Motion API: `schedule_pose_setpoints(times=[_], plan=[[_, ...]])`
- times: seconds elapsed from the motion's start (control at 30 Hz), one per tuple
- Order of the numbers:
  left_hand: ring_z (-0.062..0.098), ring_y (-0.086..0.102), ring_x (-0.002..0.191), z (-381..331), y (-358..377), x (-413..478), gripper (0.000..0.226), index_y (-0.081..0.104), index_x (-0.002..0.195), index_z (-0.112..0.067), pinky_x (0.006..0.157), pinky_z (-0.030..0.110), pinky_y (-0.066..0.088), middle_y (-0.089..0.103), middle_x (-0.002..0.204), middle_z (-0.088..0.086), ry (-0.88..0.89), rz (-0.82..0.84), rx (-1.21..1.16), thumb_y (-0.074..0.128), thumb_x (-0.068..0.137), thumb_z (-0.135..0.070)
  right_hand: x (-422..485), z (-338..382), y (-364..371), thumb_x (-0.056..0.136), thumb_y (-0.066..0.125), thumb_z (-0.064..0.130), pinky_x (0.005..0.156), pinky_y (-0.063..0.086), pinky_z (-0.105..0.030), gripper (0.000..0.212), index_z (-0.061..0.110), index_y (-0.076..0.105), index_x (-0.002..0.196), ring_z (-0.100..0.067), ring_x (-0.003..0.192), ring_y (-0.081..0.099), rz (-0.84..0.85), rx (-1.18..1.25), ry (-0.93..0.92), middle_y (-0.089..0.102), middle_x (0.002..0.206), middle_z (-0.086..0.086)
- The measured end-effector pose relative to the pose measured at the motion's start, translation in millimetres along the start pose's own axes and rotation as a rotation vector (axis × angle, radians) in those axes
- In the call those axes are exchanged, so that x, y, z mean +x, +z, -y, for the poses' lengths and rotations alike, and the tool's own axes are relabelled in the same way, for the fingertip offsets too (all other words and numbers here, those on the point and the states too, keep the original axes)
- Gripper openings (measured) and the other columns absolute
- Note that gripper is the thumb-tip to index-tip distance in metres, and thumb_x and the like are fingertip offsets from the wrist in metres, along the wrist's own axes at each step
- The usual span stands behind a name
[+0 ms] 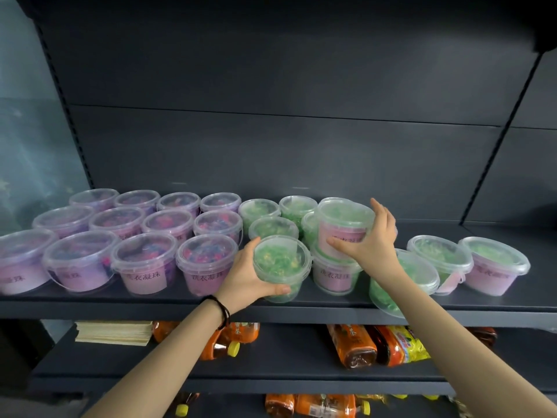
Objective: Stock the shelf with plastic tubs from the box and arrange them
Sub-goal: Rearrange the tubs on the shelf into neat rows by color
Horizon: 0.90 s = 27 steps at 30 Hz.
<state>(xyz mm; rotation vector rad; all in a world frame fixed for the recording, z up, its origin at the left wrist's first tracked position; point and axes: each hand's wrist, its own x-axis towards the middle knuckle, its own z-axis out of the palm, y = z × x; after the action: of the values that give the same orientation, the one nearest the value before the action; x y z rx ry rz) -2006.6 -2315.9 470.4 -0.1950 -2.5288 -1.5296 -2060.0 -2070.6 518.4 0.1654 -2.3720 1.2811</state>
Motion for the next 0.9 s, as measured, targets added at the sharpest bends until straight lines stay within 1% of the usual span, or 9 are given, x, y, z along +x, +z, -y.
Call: schedule_pose_setpoints(times=[0.07, 0.17, 0.27, 0.37, 0.47, 0.57, 0.63, 0.8, 0.9], plan=[[0.016, 0.041, 0.130, -1.9, 1.0, 0.7, 0.096, 0.036, 0.128, -0.037, 0.110, 0.042, 0.037, 0.045, 0.136, -0.004, 0.001, 0.015, 0.018, 0.093, 0.052, -0.038, -3.3, 4.4, -1.1, 0.066, 0.086, 0.034, 0.116, 0.020, -0.045, 0.097, 0.015, 0.032, 0.145, -0.025, 0.143, 0.012, -0.077, -0.057, -0.138, 0.018, 0.154, -0.009], [0.015, 0.051, 0.123, -7.3, 0.1, 1.4, 0.094, 0.050, 0.129, -0.028, 0.104, 0.043, 0.044, 0.058, 0.127, -0.006, 0.014, 0.059, 0.039, 0.088, 0.046, -0.051, -9.1, 17.6, -1.8, 0.078, 0.077, 0.029, 0.115, 0.021, -0.029, 0.054, 0.009, 0.057, 0.124, -0.023, 0.140, 0.026, -0.178, -0.085, -0.522, 0.039, 0.144, -0.010], [0.012, 0.056, 0.118, -14.2, -4.1, 1.8, 0.087, 0.053, 0.127, -0.023, 0.100, 0.043, 0.047, 0.062, 0.124, -0.006, 0.031, 0.093, 0.031, 0.090, 0.052, -0.043, -17.7, 31.7, 7.1, 0.085, 0.068, 0.026, 0.104, 0.040, -0.030, 0.027, 0.008, 0.068, 0.105, -0.017, 0.122, 0.052, 0.049, -0.038, -0.731, 0.061, 0.123, -0.006], [0.012, 0.056, 0.119, -18.6, -12.3, -1.1, 0.082, 0.049, 0.132, -0.023, 0.100, 0.043, 0.047, 0.061, 0.126, -0.006, 0.054, 0.136, 0.087, 0.091, 0.062, -0.031, -29.2, 34.4, 24.4, 0.082, 0.074, 0.029, 0.102, 0.042, -0.029, 0.035, 0.013, 0.068, 0.113, -0.011, 0.120, 0.053, 0.454, -0.121, -0.687, 0.061, 0.125, 0.001], [0.002, 0.064, 0.103, -20.5, -33.6, -2.7, 0.061, 0.060, 0.124, -0.026, 0.094, 0.034, 0.052, 0.068, 0.116, -0.010, 0.000, 0.170, 0.193, 0.086, 0.070, -0.030, -30.6, 28.1, 37.9, 0.081, 0.074, 0.037, 0.105, 0.037, -0.024, 0.045, 0.021, 0.063, 0.122, -0.007, 0.126, 0.045, 0.650, -0.246, -0.583, 0.053, 0.135, 0.006], [-0.008, 0.062, 0.085, -20.9, -60.1, -3.1, 0.036, 0.067, 0.116, -0.022, 0.082, 0.016, 0.052, 0.069, 0.101, -0.014, 0.048, -0.058, 0.391, 0.075, 0.082, -0.030, -28.6, 27.2, 44.4, 0.080, 0.072, 0.045, 0.101, 0.038, -0.021, 0.048, 0.025, 0.062, 0.123, -0.005, 0.122, 0.046, 0.650, -0.283, -0.570, 0.056, 0.129, 0.010], [0.001, 0.062, 0.097, -20.1, -74.0, -3.2, 0.026, 0.069, 0.111, -0.024, 0.088, 0.026, 0.052, 0.068, 0.106, -0.012, 0.142, -0.178, 0.518, 0.069, 0.087, -0.031, -29.4, 29.7, 48.0, 0.079, 0.071, 0.051, 0.098, 0.040, -0.021, 0.048, 0.028, 0.063, 0.120, -0.004, 0.118, 0.046, 0.633, -0.302, -0.583, 0.057, 0.125, 0.013], [0.012, 0.053, 0.118, -9.5, -97.6, 6.4, 0.038, 0.065, 0.121, -0.024, 0.100, 0.036, 0.043, 0.062, 0.125, -0.009, 0.169, -0.116, 0.783, 0.061, 0.089, -0.046, -21.0, 44.8, 57.2, 0.077, 0.069, 0.057, 0.096, 0.042, -0.023, 0.047, 0.028, 0.065, 0.114, -0.003, 0.113, 0.050, 0.689, -0.232, -0.542, 0.059, 0.117, 0.015], [0.013, 0.050, 0.123, -2.0, -108.2, 21.7, 0.049, 0.059, 0.129, -0.028, 0.102, 0.037, 0.041, 0.056, 0.134, -0.011, 0.093, -0.064, 0.868, 0.056, 0.088, -0.056, 2.6, 60.9, 73.0, 0.081, 0.070, 0.047, 0.094, 0.042, -0.017, 0.039, 0.022, 0.068, 0.111, -0.002, 0.107, 0.054, 0.617, -0.097, -0.480, 0.062, 0.112, 0.014]])
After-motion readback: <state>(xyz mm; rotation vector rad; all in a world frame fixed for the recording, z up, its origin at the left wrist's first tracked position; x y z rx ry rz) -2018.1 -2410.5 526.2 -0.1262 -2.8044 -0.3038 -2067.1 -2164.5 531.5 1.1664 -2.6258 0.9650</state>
